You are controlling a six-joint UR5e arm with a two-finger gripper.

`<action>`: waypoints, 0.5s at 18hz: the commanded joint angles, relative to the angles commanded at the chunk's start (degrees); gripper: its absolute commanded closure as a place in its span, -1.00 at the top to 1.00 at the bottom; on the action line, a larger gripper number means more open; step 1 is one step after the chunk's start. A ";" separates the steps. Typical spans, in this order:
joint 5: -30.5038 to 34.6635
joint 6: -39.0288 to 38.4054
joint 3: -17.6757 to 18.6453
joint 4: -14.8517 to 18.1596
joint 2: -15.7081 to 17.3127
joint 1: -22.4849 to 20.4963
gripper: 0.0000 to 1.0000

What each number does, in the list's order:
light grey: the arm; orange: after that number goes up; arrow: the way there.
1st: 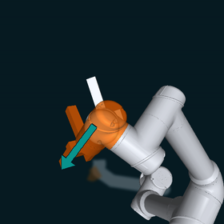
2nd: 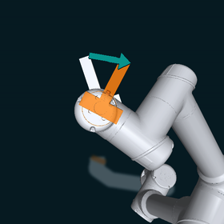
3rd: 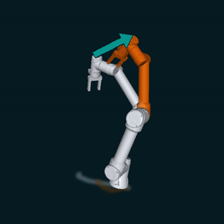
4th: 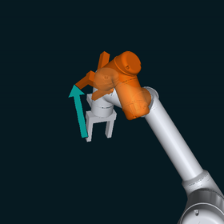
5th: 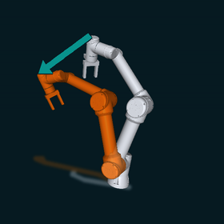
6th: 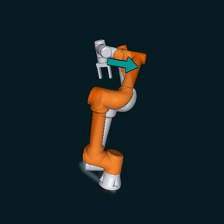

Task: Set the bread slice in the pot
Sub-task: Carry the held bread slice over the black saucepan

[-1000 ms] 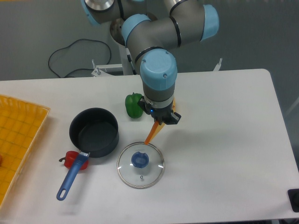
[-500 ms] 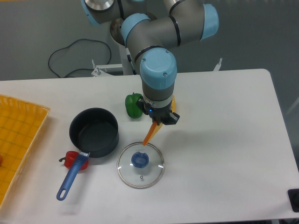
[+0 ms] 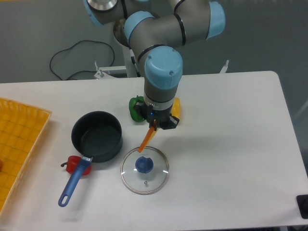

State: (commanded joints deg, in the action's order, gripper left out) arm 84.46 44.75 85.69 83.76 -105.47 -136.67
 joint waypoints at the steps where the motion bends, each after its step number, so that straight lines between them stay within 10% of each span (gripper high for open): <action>1: 0.00 -1.23 -0.09 0.09 0.17 0.61 -0.56; 9: -3.69 -11.43 -0.44 0.70 0.18 6.32 -0.56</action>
State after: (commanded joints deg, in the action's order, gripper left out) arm 80.77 33.32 85.25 84.46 -105.29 -130.35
